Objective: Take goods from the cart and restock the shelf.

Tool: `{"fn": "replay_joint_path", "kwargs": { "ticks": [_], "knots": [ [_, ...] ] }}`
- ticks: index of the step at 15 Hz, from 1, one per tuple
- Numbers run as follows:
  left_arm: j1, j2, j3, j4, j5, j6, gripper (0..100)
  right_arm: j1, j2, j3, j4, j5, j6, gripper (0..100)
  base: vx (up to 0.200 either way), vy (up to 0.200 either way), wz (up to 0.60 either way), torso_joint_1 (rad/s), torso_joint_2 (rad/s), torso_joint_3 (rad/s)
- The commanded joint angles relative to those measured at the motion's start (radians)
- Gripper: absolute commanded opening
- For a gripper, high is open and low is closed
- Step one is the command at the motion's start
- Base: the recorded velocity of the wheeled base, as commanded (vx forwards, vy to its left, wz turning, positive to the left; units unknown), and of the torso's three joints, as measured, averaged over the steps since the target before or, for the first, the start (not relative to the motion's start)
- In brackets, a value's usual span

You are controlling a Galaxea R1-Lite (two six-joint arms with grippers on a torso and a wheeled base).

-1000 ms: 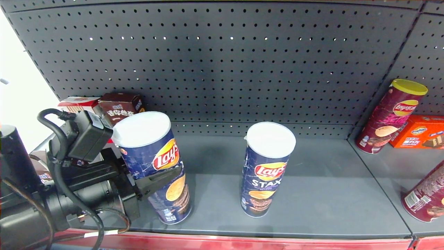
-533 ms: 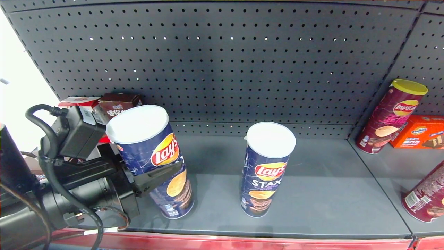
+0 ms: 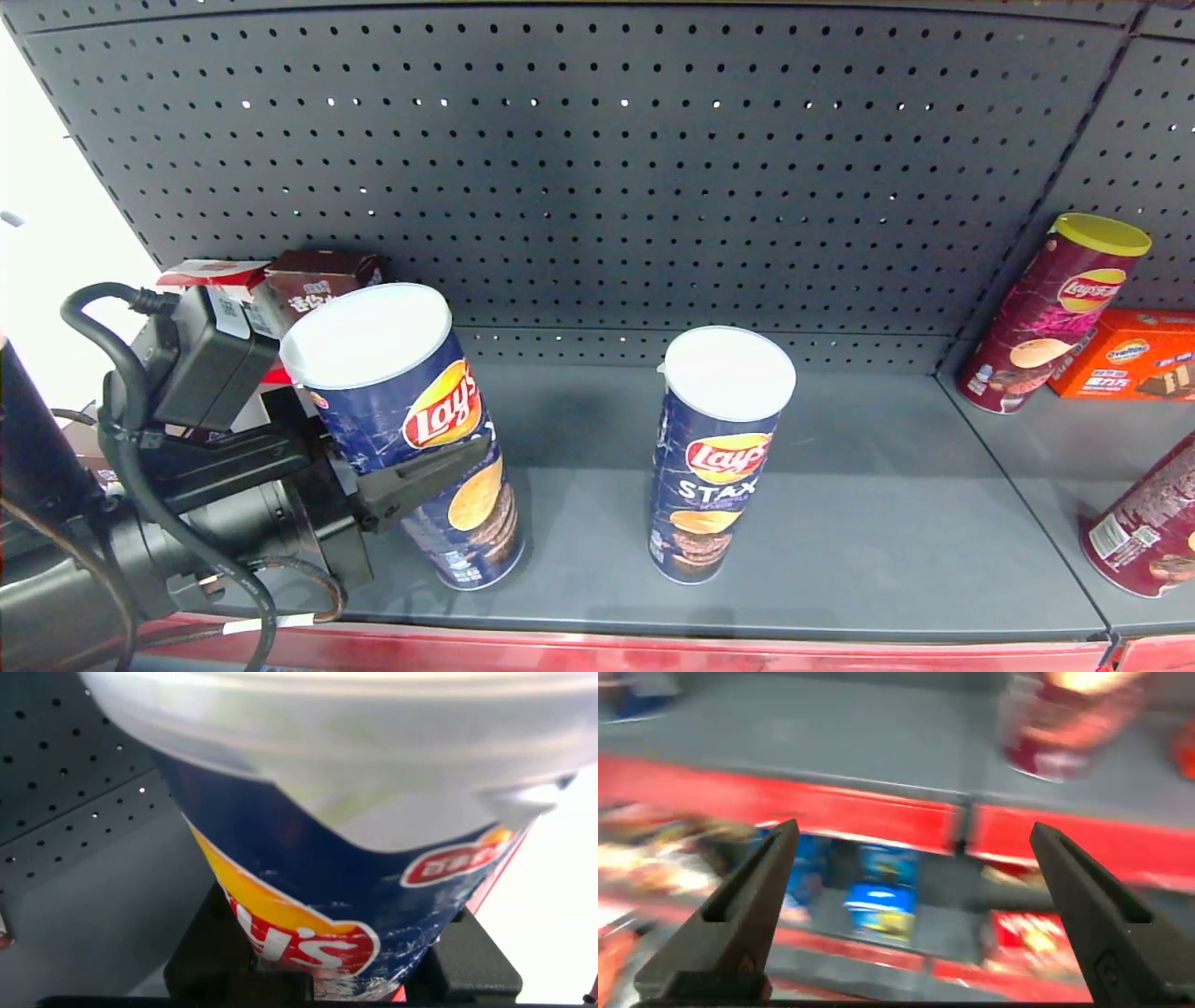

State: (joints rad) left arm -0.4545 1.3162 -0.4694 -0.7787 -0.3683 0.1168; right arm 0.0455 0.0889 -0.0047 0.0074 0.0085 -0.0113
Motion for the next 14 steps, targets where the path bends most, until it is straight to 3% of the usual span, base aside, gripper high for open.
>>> {"fn": "replay_joint_path", "kwargs": {
  "ticks": [1, 2, 4, 5, 10, 11, 12, 14],
  "knots": [
    [0.0, 0.002, -0.002, -0.001, 0.0, 0.0, 0, -0.121, 0.012, 0.003, -0.004, 0.011, 0.004, 100, 0.0, 0.0, 0.0, 0.0, 0.0, 0.0],
    [-0.003, 0.002, 0.001, -0.001, 0.0, 0.0, 0, -0.118, 0.011, 0.003, -0.004, 0.016, 0.007, 100, 0.0, 0.0, 0.0, 0.0, 0.0, 0.0],
    [-0.003, 0.009, 0.0, -0.001, -0.006, 0.0, 0, 0.02, 0.012, 0.002, -0.003, 0.033, 0.014, 100, 0.0, 0.0, 0.0, 0.0, 0.0, 0.0],
    [-0.003, 0.011, 0.0, -0.001, -0.011, 0.0, 0, 0.04, 0.014, 0.002, -0.001, 0.033, 0.014, 100, 0.0, 0.0, 0.0, 0.0, 0.0, 0.0],
    [-0.001, 0.005, -0.003, -0.001, -0.011, 0.004, 0, 0.027, 0.012, 0.002, -0.003, -0.041, 0.008, 100, 0.0, 0.0, 0.0, 0.0, 0.0, 0.0],
    [0.0, 0.005, -0.003, -0.001, -0.011, 0.004, 0, 0.002, 0.009, 0.002, -0.003, -0.041, 0.008, 100, 0.0, 0.0, 0.0, 0.0, 0.0, 0.0],
    [-0.001, 0.005, -0.002, -0.001, -0.011, 0.004, 0, -0.11, 0.017, 0.002, -0.001, -0.036, 0.007, 100, 0.0, 0.0, 0.0, 0.0, 0.0, 0.0],
    [-0.003, 0.005, -0.002, -0.002, -0.011, 0.004, 0, -0.121, 0.011, 0.003, -0.004, -0.009, 0.011, 100, 0.0, 0.0, 0.0, 0.0, 0.0, 0.0]
  ]
}}
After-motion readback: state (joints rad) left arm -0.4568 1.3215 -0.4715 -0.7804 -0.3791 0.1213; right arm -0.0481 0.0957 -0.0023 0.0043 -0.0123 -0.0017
